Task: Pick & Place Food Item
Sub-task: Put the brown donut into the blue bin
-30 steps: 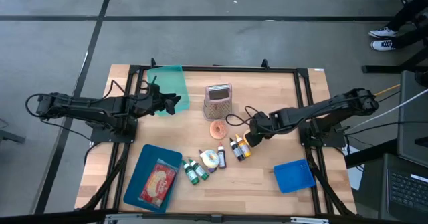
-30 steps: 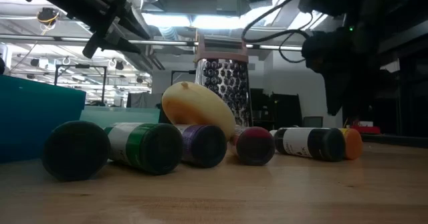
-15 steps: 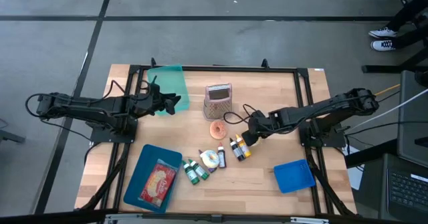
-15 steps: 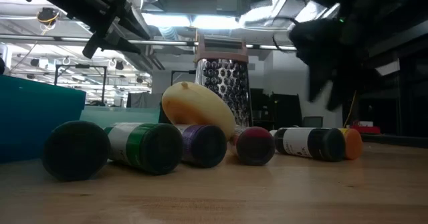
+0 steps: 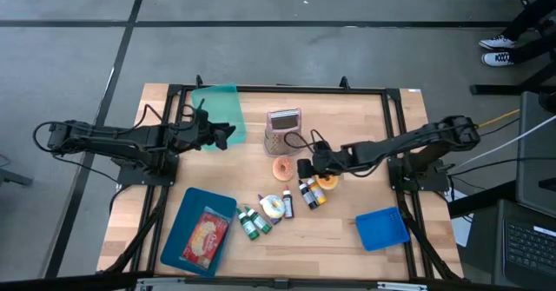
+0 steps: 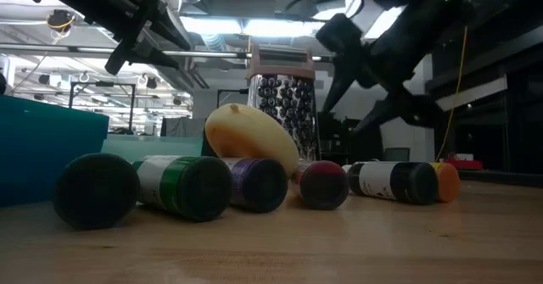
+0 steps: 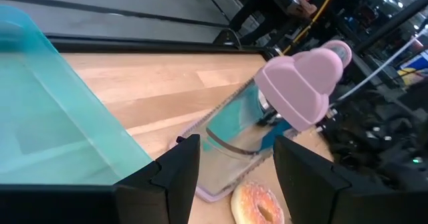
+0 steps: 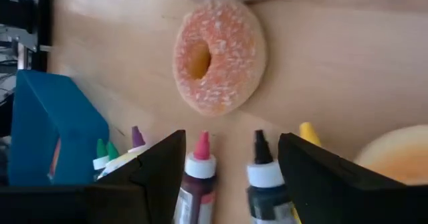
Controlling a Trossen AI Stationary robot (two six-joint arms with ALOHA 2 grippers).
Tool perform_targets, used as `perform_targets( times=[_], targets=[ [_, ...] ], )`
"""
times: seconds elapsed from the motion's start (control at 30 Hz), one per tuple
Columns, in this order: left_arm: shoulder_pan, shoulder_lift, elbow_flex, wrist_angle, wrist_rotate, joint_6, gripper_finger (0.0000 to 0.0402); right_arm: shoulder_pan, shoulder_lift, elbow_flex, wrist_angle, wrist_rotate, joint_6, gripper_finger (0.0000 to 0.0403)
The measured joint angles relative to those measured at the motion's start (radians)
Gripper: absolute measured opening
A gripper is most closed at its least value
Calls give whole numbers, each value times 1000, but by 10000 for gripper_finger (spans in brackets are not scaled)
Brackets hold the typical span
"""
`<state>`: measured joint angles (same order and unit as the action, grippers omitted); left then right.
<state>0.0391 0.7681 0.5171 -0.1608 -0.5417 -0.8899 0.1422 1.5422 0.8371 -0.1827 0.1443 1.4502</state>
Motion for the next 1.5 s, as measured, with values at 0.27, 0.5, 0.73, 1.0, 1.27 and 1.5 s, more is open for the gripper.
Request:
perform_targets(
  times=[0.27, 0.5, 0.73, 1.0, 1.27, 1.5],
  targets=[
    [0, 0, 0, 0, 46, 13, 184, -19, 108, 69, 17, -11, 15, 236],
    [2, 0, 0, 0, 46, 24, 184, -38, 204, 143, 5, -32, 1, 236],
    [2, 0, 0, 0, 59, 28, 184, -41, 244, 159, -6, -34, 24, 236],
    [2, 0, 0, 1, 65, 19, 184, -46, 244, 159, -19, 32, 50, 236],
    [2, 0, 0, 3, 72, 13, 184, -59, 244, 159, -20, 50, 57, 236],
    [2, 0, 0, 3, 81, 13, 184, -64, 274, 158, -13, 59, 63, 236]
  ],
)
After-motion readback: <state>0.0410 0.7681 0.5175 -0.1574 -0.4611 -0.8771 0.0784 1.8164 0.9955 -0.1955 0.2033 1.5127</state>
